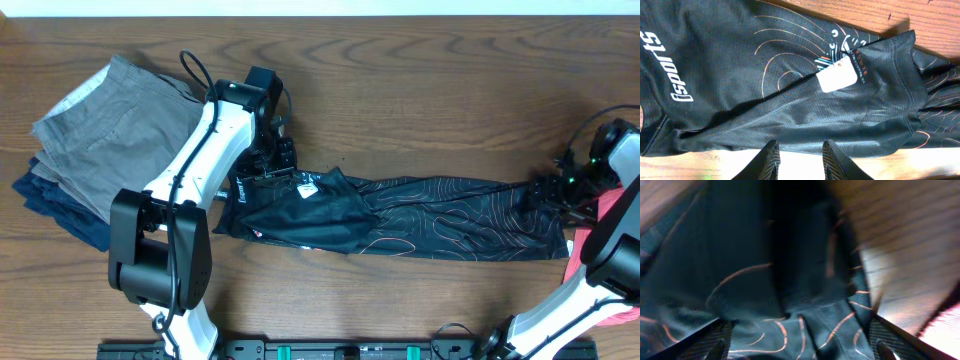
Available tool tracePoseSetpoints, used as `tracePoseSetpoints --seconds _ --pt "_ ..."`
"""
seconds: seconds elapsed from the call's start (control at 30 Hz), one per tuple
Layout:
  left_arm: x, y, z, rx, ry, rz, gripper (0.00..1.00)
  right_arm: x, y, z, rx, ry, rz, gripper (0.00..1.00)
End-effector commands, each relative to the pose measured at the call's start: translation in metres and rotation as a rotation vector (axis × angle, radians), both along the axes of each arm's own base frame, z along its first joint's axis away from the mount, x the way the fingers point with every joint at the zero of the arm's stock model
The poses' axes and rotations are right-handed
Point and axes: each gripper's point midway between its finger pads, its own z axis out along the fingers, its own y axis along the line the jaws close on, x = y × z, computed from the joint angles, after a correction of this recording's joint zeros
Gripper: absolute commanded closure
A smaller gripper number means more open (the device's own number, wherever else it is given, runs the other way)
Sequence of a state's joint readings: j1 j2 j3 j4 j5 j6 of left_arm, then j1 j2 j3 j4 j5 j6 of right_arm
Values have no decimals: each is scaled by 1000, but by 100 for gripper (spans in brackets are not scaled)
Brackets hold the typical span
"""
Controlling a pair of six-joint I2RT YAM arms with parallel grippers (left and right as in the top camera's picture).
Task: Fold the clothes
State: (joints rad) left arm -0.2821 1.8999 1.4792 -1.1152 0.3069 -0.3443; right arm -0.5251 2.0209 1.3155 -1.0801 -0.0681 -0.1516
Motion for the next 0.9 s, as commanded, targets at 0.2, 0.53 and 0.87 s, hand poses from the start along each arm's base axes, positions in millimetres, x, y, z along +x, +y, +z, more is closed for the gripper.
tracePoseSetpoints --seconds 0.2,0.53,0.87 --pt "0 3 7 8 -19 15 69 -17 16 -28 70 21 39 39" --pt "0 3 7 8 -19 14 68 9 1 -3 39 -21 14 99" --pt "0 3 7 7 -21 14 68 45 3 62 43 -64 14 99"
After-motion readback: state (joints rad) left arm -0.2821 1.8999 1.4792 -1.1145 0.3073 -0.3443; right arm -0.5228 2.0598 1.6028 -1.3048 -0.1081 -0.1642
